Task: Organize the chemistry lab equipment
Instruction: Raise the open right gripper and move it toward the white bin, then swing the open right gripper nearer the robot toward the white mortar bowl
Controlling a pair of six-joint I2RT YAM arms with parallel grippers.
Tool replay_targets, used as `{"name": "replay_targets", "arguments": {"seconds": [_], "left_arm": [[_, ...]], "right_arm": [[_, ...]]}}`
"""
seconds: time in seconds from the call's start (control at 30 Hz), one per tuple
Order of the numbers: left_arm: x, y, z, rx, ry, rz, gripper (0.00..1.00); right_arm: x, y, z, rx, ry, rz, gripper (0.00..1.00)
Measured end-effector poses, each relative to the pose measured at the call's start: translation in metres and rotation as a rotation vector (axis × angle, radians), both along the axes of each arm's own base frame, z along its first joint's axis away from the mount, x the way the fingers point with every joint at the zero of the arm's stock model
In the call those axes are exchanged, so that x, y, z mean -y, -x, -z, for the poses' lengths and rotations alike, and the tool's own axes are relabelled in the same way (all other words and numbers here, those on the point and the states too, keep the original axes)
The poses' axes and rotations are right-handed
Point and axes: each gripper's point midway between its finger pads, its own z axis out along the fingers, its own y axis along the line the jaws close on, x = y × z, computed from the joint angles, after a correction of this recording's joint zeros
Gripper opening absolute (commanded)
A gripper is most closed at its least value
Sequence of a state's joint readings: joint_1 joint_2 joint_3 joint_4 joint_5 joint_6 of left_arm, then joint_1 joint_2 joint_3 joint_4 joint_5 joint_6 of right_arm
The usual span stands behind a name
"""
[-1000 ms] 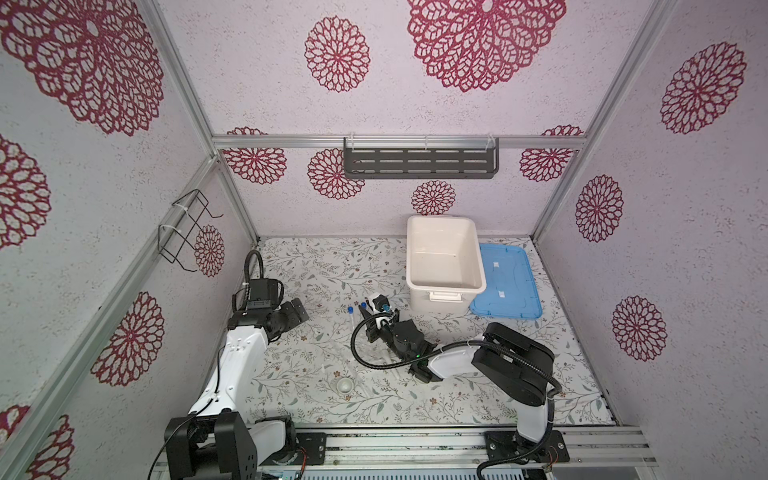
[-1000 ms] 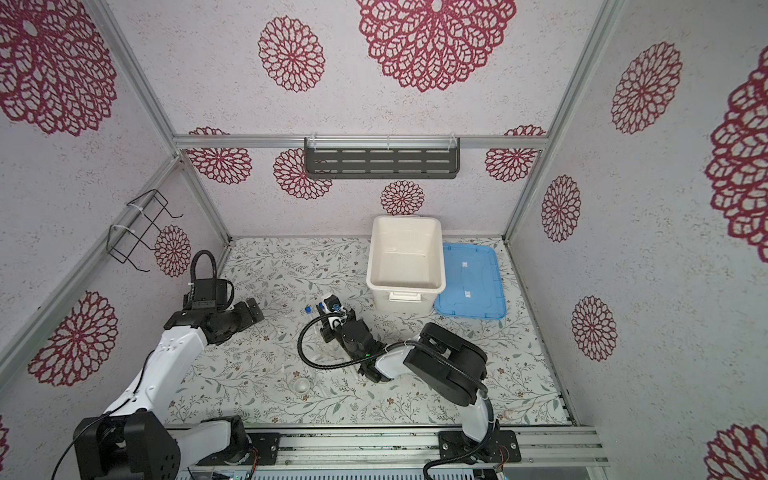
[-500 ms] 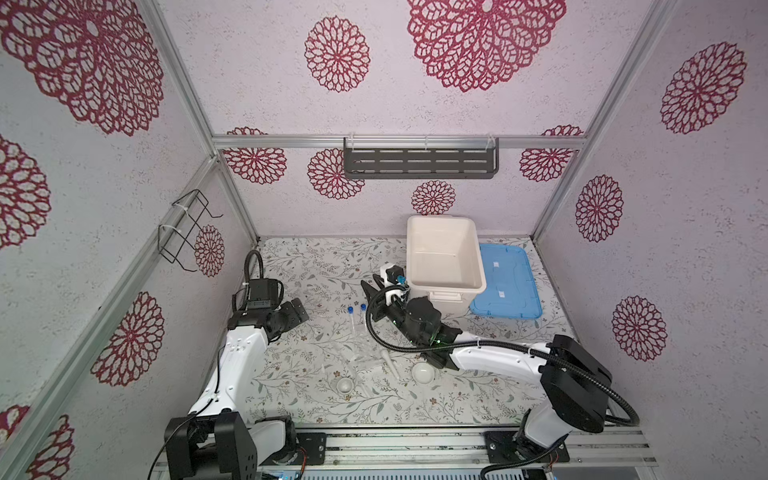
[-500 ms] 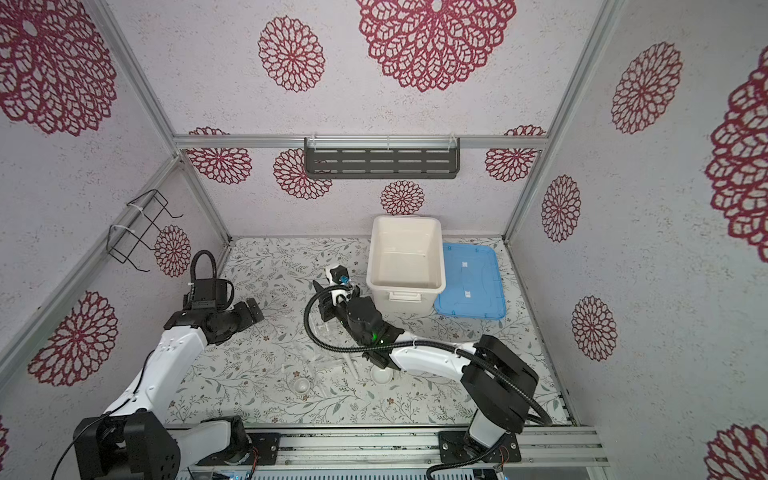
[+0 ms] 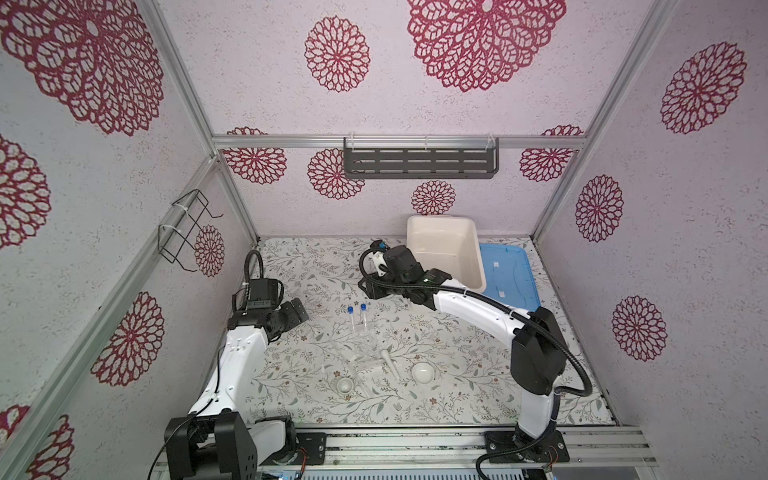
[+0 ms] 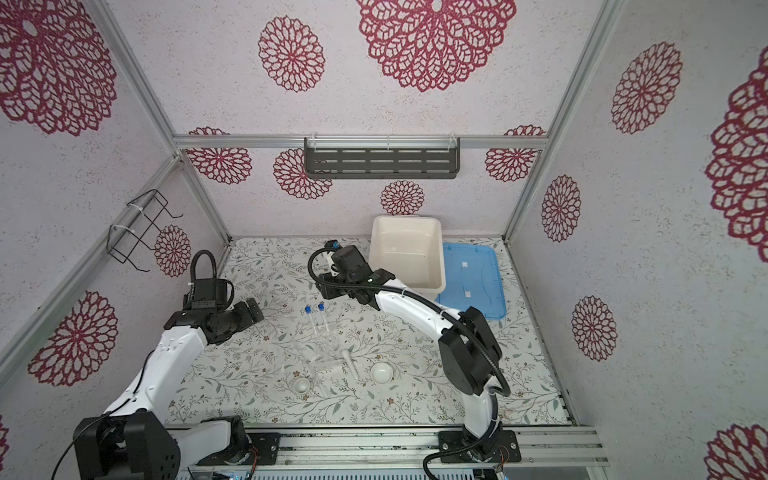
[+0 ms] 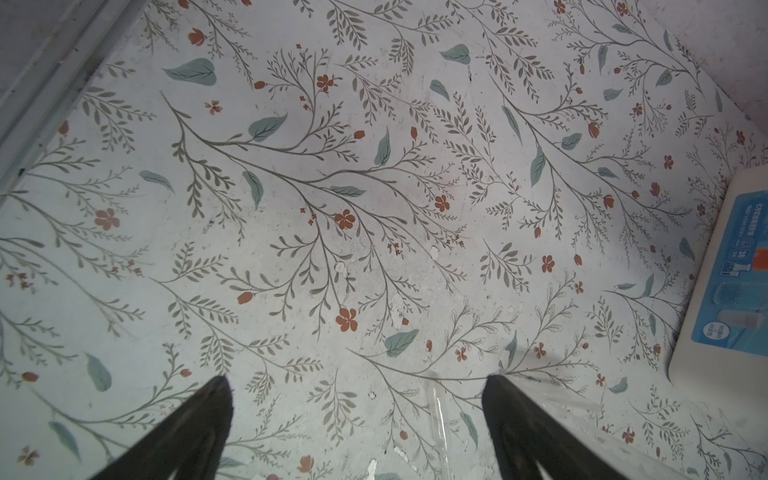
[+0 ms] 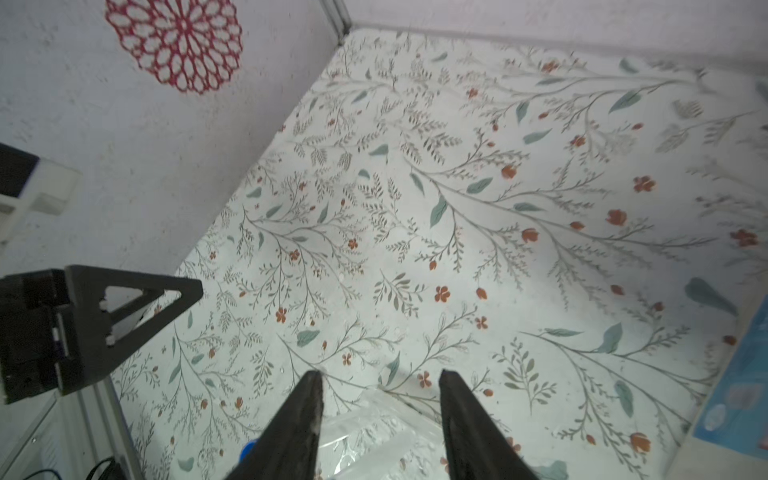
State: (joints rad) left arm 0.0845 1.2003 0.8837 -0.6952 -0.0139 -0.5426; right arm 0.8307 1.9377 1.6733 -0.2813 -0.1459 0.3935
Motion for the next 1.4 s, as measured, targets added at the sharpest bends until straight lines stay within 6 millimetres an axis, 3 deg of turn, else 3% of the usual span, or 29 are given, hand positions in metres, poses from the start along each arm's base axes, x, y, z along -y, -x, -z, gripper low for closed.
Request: {"name": "replay_targets", "arguments": {"seconds": [0.17, 0.67, 0.83, 1.13, 1.23, 1.4], "left_arm": [[0.0, 0.0, -0.002, 0.007, -0.001, 0.0, 0.97], [0.0, 0.0, -0.002, 0.008, -0.001, 0.0, 0.97], [0.0, 0.0, -0.002, 0.008, -0.001, 0.0, 0.98], [0.0, 0.0, -0.002, 0.008, -0.001, 0.0, 0.97], [0.0, 0.0, -0.002, 0.008, -0.001, 0.0, 0.97], [0.0, 0.0, -0.002, 0.008, -0.001, 0.0, 0.97]], "right_arm": [[-0.006, 0.012, 0.032, -0.1, 0.066, -0.043, 0.4], [-0.001, 0.019, 0.043, -0.135, 0.094, -0.049, 0.39], [0.003, 0.022, 0.036, -0.13, 0.08, -0.043, 0.42], [0.001, 0.023, -0.002, -0.07, 0.001, -0.054, 0.4], [0.002, 0.025, -0.003, -0.066, -0.005, -0.056, 0.37], [0.007, 0.029, 0.015, -0.097, 0.021, -0.049, 0.33]]}}
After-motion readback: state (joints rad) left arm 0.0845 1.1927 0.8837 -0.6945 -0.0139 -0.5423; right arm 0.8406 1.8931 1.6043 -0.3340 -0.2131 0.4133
